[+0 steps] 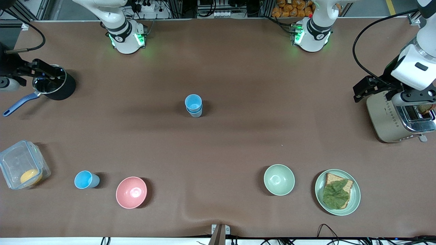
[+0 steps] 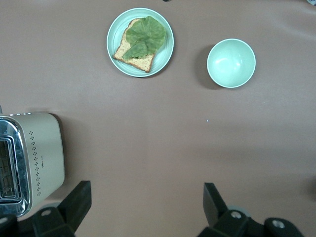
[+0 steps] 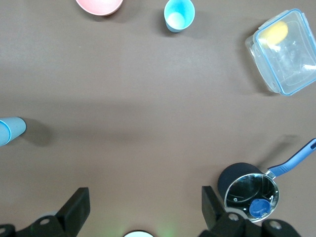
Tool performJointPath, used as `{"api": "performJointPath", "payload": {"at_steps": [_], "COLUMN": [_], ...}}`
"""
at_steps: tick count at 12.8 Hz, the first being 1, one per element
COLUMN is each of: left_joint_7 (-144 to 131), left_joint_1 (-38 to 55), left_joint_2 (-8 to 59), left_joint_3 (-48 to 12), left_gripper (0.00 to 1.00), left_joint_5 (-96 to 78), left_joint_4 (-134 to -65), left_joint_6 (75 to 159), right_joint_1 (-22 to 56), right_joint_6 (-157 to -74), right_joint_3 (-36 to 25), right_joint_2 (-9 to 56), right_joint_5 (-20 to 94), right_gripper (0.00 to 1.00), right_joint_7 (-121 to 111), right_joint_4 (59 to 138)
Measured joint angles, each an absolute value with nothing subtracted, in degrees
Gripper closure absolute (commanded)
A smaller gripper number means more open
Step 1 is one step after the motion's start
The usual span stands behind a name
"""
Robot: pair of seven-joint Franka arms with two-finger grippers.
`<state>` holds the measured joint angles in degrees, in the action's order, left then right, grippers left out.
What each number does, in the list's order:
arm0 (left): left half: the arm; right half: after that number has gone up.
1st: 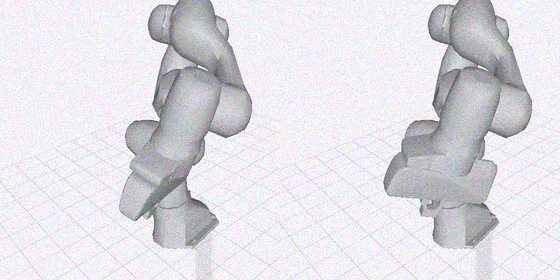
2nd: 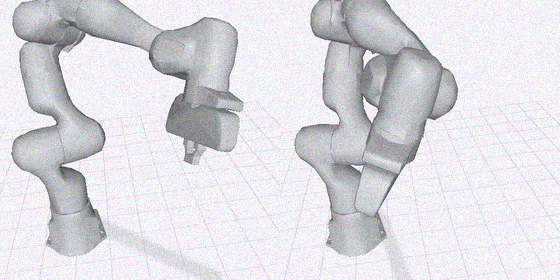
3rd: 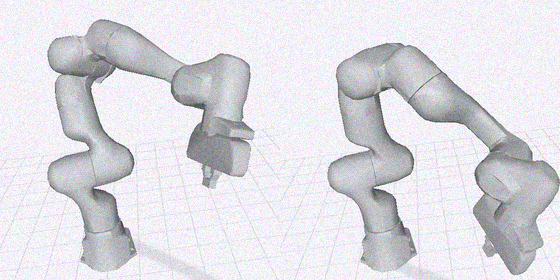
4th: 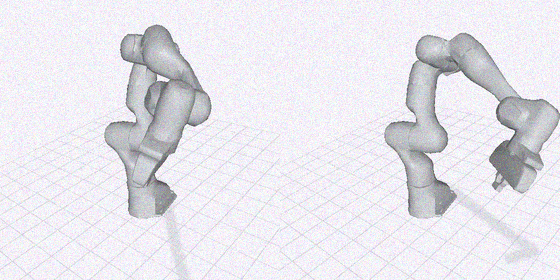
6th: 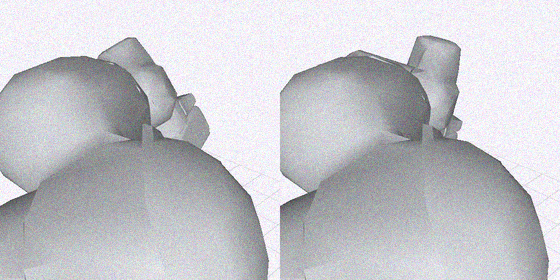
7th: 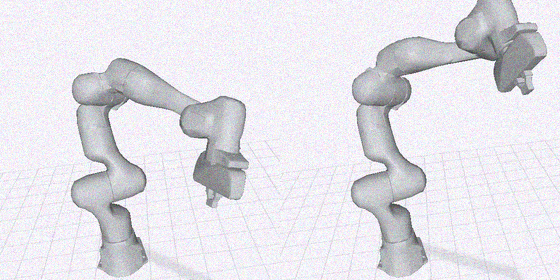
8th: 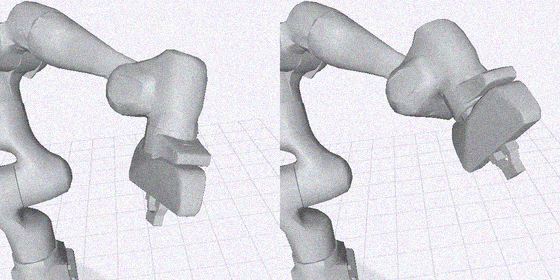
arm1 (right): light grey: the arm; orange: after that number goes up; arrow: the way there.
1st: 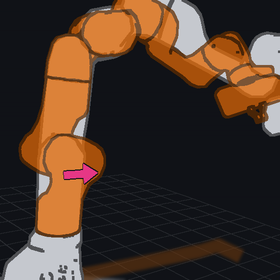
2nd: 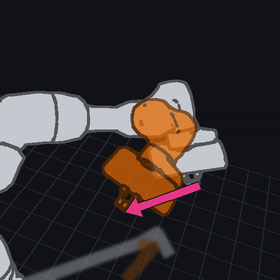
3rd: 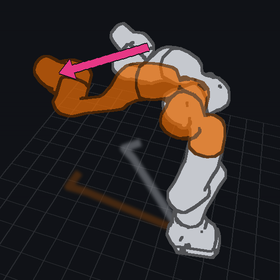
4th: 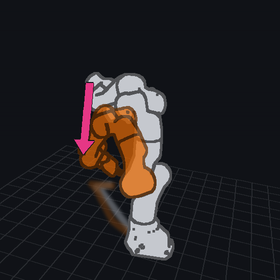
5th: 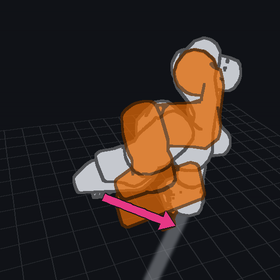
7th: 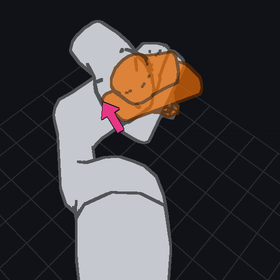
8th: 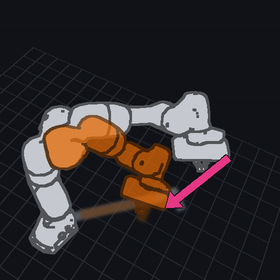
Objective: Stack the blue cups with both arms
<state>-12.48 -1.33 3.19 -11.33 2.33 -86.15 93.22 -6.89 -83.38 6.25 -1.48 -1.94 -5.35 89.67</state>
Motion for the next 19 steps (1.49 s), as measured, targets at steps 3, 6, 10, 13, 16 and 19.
{"api": "performJointPath", "payload": {"at_steps": [3, 6, 10, 13, 16, 19], "left_joint_7": [-12.5, -12.5, -12.5, -12.5, -12.5, -12.5], "left_joint_1": [-1.4, -1.5, -1.7, -1.7, -1.6, -1.6], "left_joint_2": [3.2, 3.2, 3.2, 3.3, 3.3, 3.3], "left_joint_3": [-11.3, -11.3, -11.2, -11.2, -11.3, -11.3], "left_gripper": [0.0, 0.0, 0.0, 0.0, 0.0, 0.0], "left_joint_5": [2.3, 2.3, 2.3, 2.3, 2.3, 2.3], "left_joint_4": [-86.2, -86.2, -86.2, -86.2, -86.2, -86.2], "left_joint_6": [93.2, 93.2, 93.2, 93.2, 93.2, 93.2], "right_joint_1": [-7.2, -7.2, -7.3, -7.6, -8.1, -8.1], "right_joint_6": [-83.4, -83.3, -83.3, -84.2, -84.8, -84.8], "right_joint_3": [6.3, 6.3, 6.3, 6.1, 6.1, 6.1], "right_joint_2": [-1.5, -1.5, -1.6, -1.6, -1.6, -1.6], "right_joint_5": [-1.9, -1.8, -1.6, 0.7, 1.3, 1.4], "right_gripper": [0.0, 0.0, 0.0, 0.0, 0.0, 0.0], "right_joint_7": [-5.4, -5.4, -5.4, -5.3, -5.3, -5.3], "right_joint_4": [89.7, 89.7, 89.4, 89.4, 89.4, 89.4]}}
